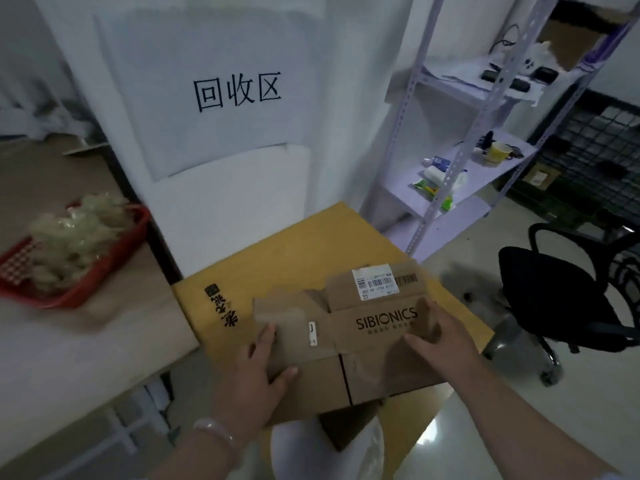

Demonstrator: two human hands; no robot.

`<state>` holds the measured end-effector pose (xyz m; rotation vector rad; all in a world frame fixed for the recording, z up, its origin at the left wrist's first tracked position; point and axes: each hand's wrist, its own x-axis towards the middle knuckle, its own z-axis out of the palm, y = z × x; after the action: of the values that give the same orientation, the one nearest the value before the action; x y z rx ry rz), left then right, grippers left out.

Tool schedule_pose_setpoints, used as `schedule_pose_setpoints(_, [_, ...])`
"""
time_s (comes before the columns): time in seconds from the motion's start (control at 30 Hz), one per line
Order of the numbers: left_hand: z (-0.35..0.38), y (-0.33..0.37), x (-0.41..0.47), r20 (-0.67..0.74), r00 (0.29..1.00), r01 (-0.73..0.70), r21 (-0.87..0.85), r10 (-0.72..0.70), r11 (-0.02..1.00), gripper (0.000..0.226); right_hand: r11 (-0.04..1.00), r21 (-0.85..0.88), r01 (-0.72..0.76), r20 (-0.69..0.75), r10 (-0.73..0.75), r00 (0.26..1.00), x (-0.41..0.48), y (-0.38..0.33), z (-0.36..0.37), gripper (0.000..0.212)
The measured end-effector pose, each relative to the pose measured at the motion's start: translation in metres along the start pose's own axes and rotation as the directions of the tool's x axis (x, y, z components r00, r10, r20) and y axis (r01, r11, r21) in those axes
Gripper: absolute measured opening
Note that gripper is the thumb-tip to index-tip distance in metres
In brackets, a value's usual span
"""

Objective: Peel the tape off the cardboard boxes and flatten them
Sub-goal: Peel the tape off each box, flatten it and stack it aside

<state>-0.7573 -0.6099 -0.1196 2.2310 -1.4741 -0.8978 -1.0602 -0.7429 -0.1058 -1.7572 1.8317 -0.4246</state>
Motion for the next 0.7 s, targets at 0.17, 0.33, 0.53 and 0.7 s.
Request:
schedule_pose_setpoints(0.17, [0.044, 0.033, -0.001, -0.081, 0.976, 0.196, -0.098, -0.205, 0.976, 0.082, 0.987, -0.102, 0.121, 0.153, -0.104, 0.983, 0.071, 0.018, 0.004, 0.086])
schedule_pose_setpoints(0.33, [0.083, 0.056, -0.004, -0.113, 0.946, 0.289, -0.132, -0.304, 0.948, 0.086, 0.96, -0.149, 0.239, 0.239, -0.199, 0.95, 0.11, 0.033, 0.007, 0.084])
schedule_pose_setpoints(0.53, [0.095, 0.059, -0.013, -0.078, 0.955, 0.29, 0.057, -0.285, 0.955, 0.079, 0.897, -0.309, 0.316, 0.334, -0.209, 0.919, 0.12, 0.04, 0.012, 0.076])
schedule_pose_setpoints(0.7, [0.07, 0.05, -0.034, -0.26, 0.938, 0.288, 0.208, -0.231, 0.935, 0.067, 0.766, -0.273, 0.582, 0.415, -0.452, 0.79, 0.091, -0.005, 0.026, 0.074])
